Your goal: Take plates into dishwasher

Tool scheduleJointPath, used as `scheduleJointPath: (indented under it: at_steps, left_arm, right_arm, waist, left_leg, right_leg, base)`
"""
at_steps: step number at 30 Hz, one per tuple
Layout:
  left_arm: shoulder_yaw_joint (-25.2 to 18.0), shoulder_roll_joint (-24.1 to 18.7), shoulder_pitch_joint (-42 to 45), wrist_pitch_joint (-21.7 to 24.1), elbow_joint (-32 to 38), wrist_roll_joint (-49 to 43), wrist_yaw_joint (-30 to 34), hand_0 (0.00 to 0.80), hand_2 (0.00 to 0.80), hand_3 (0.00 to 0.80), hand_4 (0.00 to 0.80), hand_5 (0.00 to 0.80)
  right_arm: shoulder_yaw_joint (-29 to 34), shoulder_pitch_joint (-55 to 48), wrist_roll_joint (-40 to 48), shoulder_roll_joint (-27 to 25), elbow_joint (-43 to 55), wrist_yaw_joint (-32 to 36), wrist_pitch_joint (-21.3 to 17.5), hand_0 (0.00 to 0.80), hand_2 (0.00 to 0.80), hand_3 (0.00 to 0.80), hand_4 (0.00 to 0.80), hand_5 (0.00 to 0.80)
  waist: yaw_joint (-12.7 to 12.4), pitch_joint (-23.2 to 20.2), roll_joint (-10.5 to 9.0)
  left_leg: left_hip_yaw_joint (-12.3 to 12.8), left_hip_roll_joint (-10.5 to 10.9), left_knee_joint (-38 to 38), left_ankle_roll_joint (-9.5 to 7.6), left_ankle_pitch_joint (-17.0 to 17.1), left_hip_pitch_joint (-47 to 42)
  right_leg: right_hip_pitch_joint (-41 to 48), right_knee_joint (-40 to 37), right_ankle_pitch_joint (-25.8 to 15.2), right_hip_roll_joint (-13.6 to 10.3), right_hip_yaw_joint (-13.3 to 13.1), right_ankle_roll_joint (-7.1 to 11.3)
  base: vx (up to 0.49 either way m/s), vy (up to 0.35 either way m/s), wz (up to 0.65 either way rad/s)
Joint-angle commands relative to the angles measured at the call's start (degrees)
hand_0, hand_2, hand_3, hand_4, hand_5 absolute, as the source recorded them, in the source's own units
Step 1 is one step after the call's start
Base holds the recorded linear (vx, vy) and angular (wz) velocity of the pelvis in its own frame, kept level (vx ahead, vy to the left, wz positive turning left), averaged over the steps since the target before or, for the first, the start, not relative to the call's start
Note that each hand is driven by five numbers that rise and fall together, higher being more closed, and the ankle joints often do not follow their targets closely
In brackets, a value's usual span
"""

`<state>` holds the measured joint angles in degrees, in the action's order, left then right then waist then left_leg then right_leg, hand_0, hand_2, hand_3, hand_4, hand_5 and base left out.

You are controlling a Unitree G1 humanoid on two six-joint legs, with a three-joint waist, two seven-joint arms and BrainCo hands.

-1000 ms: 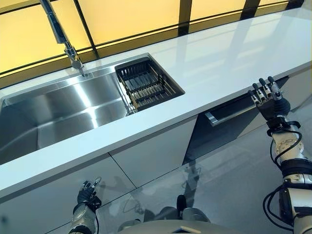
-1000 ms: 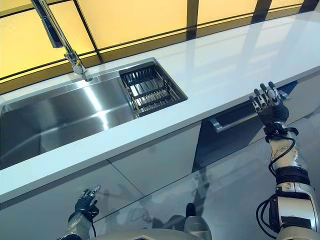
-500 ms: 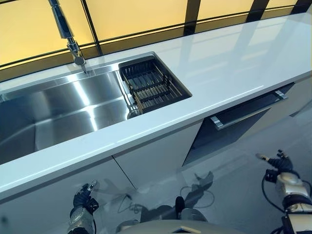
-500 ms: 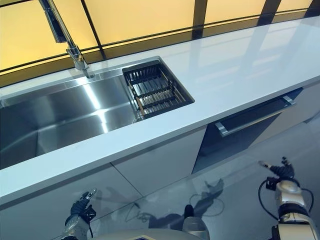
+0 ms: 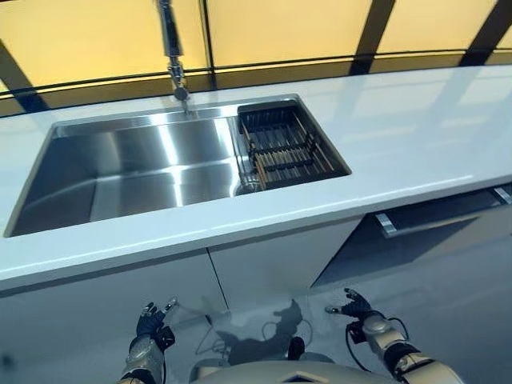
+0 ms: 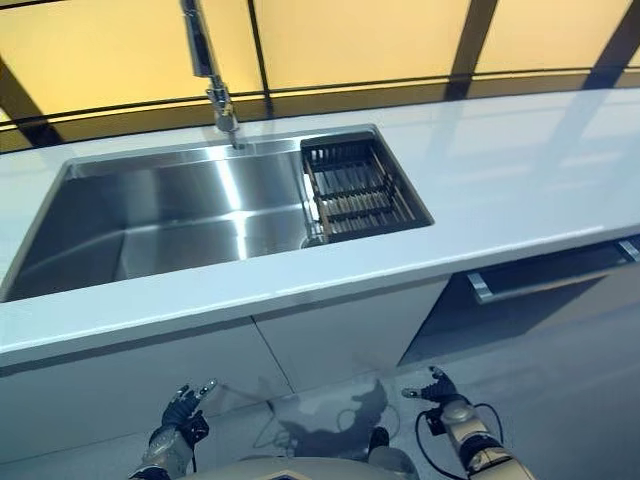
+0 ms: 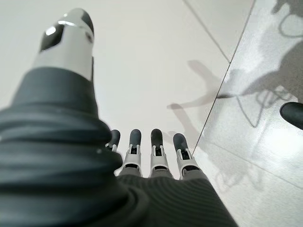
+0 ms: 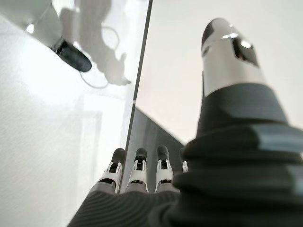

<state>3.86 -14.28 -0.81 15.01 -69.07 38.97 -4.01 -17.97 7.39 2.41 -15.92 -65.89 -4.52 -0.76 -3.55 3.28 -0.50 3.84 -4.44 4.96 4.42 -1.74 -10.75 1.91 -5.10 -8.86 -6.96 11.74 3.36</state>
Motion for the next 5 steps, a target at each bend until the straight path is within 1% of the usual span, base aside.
scheduleJointPath:
  at_steps: [1,5]
  left_arm:
    - [1.63,0.69,-4.08,1.77,-2.19,-2.40,0.24,0.000,0.000,0.000,0.000,0.000]
    - [1.74,1.55,-3.64,1.23,-2.18,-2.17,0.95,0.000,0.000,0.000,0.000,0.000]
  right_arm:
    - [-2.49,3.80,0.62,0.09,-4.43,0.38,-0.02,0.000,0.000,0.000,0.000,0.000]
    - [-2.25,3.00,2.04,1.17,-4.67,0.07,-0.30,0.000,0.000,0.000,0.000,0.000]
  waist:
    - [-1.61,0.79,-1.22]
    - [-2.21,0.74,-1.07]
  left_leg:
    - [1.53,1.22,-0.76,-2.82,-1.36,0.42]
    - [1.24,1.13,-0.90,-2.65,-1.09,0.53]
  right_leg:
    - [3.14,0.10,2.94,-4.33,-0.72,3.80]
    - [3.94,0.10,3.07,-4.67,0.37,3.95]
  base:
    - [0.007,0.033,0.09]
    - [0.005,0.023,0.14]
